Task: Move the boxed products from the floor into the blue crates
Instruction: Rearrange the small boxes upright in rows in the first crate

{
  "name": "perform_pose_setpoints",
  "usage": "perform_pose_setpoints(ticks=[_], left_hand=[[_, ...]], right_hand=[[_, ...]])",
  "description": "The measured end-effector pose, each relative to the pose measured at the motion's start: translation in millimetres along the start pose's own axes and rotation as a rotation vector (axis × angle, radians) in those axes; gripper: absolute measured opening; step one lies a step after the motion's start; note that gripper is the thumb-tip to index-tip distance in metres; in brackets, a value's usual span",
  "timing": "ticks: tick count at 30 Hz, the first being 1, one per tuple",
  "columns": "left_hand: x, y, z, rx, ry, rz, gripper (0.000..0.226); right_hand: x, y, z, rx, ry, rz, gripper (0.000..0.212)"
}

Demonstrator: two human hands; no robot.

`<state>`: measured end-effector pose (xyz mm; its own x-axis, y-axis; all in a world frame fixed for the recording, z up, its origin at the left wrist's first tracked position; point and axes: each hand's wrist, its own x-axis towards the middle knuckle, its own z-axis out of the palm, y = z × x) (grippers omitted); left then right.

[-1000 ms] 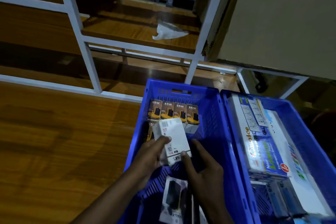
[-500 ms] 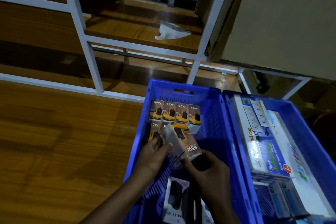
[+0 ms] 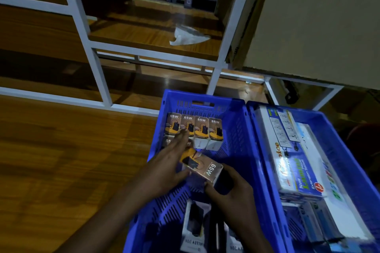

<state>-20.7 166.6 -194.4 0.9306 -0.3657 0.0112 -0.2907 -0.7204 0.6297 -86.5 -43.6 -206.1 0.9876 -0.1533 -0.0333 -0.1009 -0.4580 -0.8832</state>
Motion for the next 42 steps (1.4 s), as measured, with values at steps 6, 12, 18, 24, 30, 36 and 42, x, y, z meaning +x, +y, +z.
perform_pose_setpoints(ticks=[6, 12, 18, 24, 30, 36, 42], left_hand=[[5, -5, -22, -0.016, -0.170, 0.024, 0.084], [-13, 4, 8, 0.022, 0.202, -0.072, 0.072], [-35, 42, 32, 0.188, 0.238, -0.151, 0.066], [-42, 61, 27, -0.057, 0.074, -0.143, 0.070], [-38, 39, 49, -0.124, -0.179, -0.241, 0.102], [-13, 20, 60, 0.200, -0.427, -0.142, 0.109], [-4, 22, 68, 0.258, -0.337, -0.086, 0.049]], right_hand=[[12, 0, -13, 0.124, -0.080, -0.056, 0.047], [19, 8, -2, 0.064, 0.150, 0.156, 0.029], [0, -26, 22, 0.643, -0.132, 0.542, 0.033], [15, -20, 16, 0.629, -0.109, 0.562, 0.025], [52, -5, -3, 0.424, -0.142, 0.557, 0.029], [101, 18, 17, 0.209, -0.213, 0.575, 0.031], [135, 47, 53, 0.094, -0.207, 0.587, 0.023]])
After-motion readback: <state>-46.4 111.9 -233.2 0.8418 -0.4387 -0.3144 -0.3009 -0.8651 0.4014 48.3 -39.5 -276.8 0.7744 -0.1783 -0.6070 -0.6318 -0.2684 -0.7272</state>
